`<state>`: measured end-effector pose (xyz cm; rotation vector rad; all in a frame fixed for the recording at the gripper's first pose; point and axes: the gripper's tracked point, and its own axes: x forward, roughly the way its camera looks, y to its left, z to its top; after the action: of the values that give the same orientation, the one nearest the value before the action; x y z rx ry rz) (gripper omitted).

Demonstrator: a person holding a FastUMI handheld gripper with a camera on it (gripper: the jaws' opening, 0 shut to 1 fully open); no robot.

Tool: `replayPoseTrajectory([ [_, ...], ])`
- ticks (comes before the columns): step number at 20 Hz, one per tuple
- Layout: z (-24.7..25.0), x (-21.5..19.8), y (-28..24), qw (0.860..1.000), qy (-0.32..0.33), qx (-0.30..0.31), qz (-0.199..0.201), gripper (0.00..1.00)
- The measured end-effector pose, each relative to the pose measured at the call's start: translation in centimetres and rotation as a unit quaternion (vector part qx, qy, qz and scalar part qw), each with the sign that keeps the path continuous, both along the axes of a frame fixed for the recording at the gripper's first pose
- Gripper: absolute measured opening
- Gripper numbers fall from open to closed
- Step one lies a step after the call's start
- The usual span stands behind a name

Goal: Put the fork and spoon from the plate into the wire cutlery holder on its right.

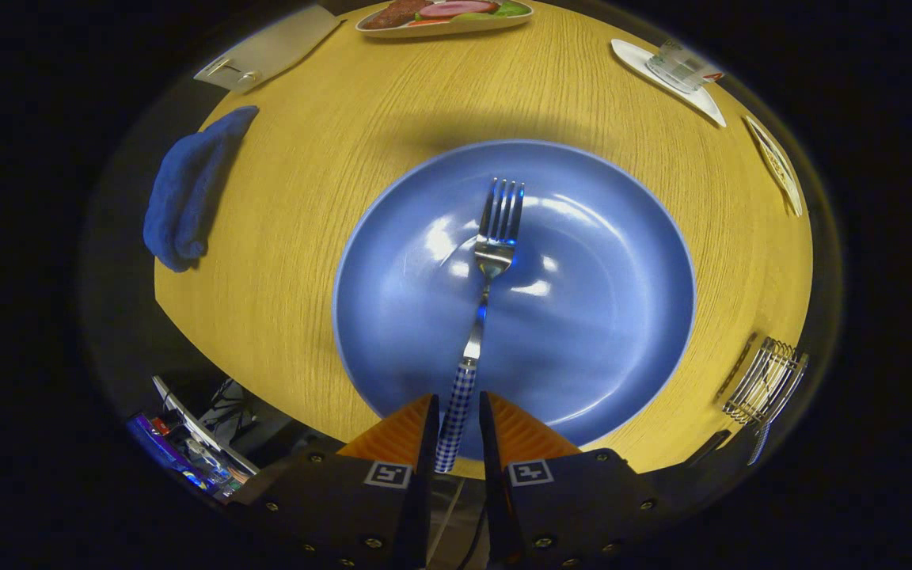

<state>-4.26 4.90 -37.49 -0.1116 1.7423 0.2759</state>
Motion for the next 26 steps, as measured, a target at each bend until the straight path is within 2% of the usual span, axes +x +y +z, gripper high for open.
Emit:
replayPoseTrajectory([
  [5,-0.1,0.3,-0.2,1.0,0.001,-0.006,0.014,0.3],
  [7,-0.8,-0.4,-0.5,1.0,0.007,-0.007,0.018,0.12],
  [13,-0.1,-0.9,-1.4,0.998,0.013,-0.01,0.06,0.12],
  [19,2.0,0.0,-2.5,0.998,0.008,0.004,0.062,0.12],
  [22,2.2,1.1,-2.6,0.999,-0.001,0.014,0.05,0.12],
  [24,2.3,1.5,-2.9,0.999,-0.007,0.017,0.042,0.01],
  [26,2.5,1.4,-3.2,0.999,-0.006,0.019,0.045,0.01],
])
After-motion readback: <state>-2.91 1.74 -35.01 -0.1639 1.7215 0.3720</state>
